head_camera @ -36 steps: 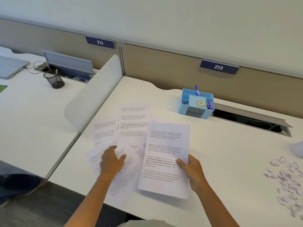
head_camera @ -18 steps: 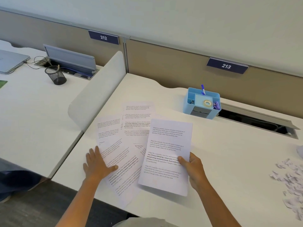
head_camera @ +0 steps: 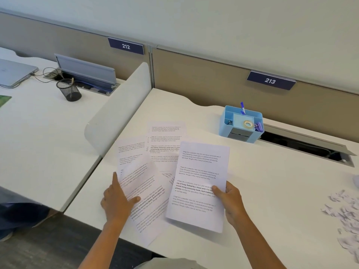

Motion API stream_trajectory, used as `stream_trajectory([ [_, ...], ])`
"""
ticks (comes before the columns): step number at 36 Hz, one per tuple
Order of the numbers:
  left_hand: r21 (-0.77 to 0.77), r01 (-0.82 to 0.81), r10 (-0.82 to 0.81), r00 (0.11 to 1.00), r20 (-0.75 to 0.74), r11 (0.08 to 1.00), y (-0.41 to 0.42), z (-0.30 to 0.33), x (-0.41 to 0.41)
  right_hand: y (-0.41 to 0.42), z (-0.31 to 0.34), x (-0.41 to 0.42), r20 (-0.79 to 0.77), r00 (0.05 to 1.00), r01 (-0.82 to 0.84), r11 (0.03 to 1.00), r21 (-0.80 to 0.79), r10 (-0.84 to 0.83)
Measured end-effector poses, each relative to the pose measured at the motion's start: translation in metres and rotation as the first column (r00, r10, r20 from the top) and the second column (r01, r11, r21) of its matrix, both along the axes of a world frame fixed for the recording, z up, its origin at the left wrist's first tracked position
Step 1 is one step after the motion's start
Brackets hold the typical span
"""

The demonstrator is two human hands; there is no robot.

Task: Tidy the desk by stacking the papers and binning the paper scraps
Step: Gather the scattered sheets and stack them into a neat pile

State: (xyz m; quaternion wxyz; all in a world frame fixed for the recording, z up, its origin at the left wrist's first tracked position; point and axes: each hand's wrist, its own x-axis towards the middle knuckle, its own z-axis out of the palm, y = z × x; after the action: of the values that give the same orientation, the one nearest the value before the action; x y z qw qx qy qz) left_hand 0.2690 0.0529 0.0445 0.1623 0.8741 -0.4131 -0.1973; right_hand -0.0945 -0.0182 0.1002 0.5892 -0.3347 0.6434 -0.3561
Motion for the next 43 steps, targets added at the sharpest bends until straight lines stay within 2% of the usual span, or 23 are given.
stream_trajectory([
  [5,-0.178,-0.107,0.095,0.993,-0.076,0.978,0.012,0.001,-0.001,-0.001,0.004,-0.003,-0.009,1.0,0.006,1.0,-0.005,-0.006],
  [8,-0.254,-0.224,0.146,0.945,-0.291,0.941,0.015,0.016,-0.004,-0.002,0.006,-0.005,-0.007,1.0,0.007,1.0,-0.01,-0.007],
  [10,-0.284,-0.274,0.157,0.913,-0.376,0.919,0.018,0.026,-0.003,-0.002,0.007,-0.007,-0.007,1.0,0.011,1.0,-0.011,-0.011],
  [19,-0.329,-0.284,0.095,0.867,-0.489,0.901,0.024,0.061,0.013,0.001,0.008,-0.011,-0.01,1.0,-0.001,1.0,-0.007,0.001],
  [24,-0.298,-0.349,0.081,0.759,-0.646,0.889,0.018,0.086,0.017,0.003,0.009,-0.01,0.002,1.0,-0.014,1.0,-0.006,0.014],
  [29,-0.266,-0.359,0.048,0.668,-0.743,0.894,0.012,0.097,0.011,0.007,0.009,-0.007,0.018,0.999,-0.042,0.999,-0.008,0.042],
  [34,-0.251,-0.306,-0.004,0.627,-0.779,0.919,0.003,0.094,-0.02,0.012,0.012,-0.002,0.066,0.995,-0.073,0.997,0.019,0.072],
  [43,-0.208,-0.147,-0.053,0.682,-0.73,0.967,-0.009,0.069,-0.065,0.022,0.014,-0.006,0.247,0.963,-0.142,0.984,0.109,0.112],
])
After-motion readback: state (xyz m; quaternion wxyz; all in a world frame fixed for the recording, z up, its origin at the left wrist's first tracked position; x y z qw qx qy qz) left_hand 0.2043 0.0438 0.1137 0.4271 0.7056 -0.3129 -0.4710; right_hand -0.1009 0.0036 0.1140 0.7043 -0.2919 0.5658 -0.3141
